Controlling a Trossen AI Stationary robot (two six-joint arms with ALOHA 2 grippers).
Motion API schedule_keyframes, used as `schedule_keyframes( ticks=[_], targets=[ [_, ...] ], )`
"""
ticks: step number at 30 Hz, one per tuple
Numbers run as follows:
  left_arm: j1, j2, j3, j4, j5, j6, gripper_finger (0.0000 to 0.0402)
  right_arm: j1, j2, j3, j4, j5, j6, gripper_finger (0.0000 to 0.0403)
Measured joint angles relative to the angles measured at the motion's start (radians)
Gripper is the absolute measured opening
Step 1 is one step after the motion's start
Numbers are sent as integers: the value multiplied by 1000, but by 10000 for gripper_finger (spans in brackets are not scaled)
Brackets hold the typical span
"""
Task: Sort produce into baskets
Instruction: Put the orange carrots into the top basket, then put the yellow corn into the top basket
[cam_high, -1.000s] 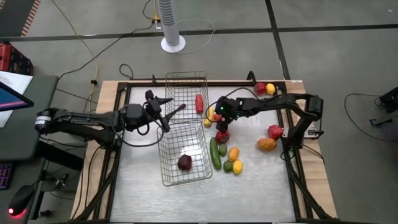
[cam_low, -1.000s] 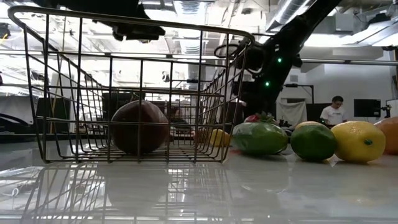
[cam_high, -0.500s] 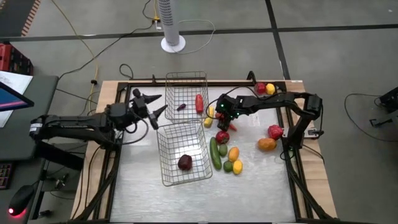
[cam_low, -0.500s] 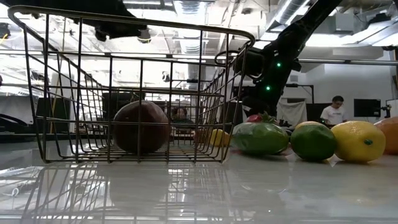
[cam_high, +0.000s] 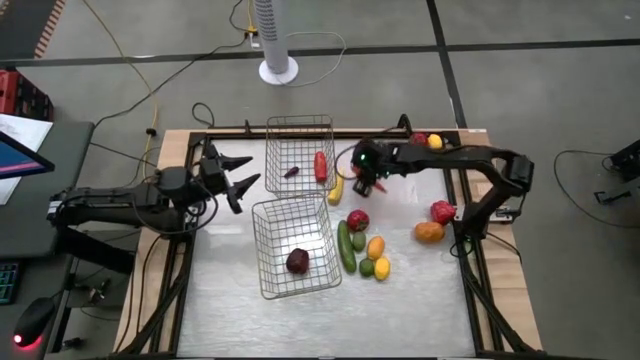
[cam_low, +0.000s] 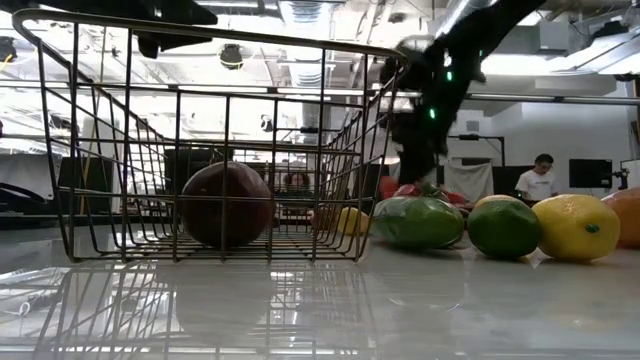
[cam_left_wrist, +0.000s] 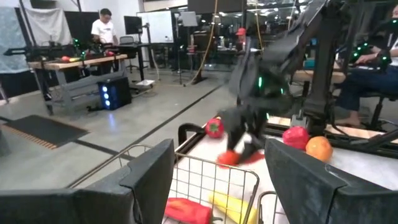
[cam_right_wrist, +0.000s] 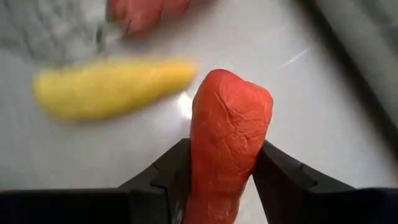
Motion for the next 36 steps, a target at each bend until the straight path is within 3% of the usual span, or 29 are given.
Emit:
schedule_keyframes(
  ticks=[3, 7, 12, 16, 21, 27, 32, 36],
  targets=[
    [0, 10, 0, 16, 0, 4, 239, 9, -54, 55, 61, 43, -22, 178],
    [0, 19, 0, 41, 0, 8, 239, 45, -96, 75, 329, 41, -78, 178],
    [0, 19, 0, 39, 0, 7, 239, 95, -65, 75, 646, -63, -162, 196],
    [0, 19, 0, 36, 0, 6, 239, 119, 2, 77, 769, -145, -220, 215],
    [0, 19, 0, 24, 0, 5, 239, 108, 49, 178, 601, -164, -226, 253],
    [0, 17, 0, 3, -1, 5, 239, 65, 23, 296, 195, -164, -230, 271],
    [0, 17, 0, -29, 1, -19, 239, 39, -39, 198, 80, -156, -223, 271],
    [-1, 17, 0, -61, 2, -57, 239, 26, -146, 18, 171, -139, -222, 271]
  ],
)
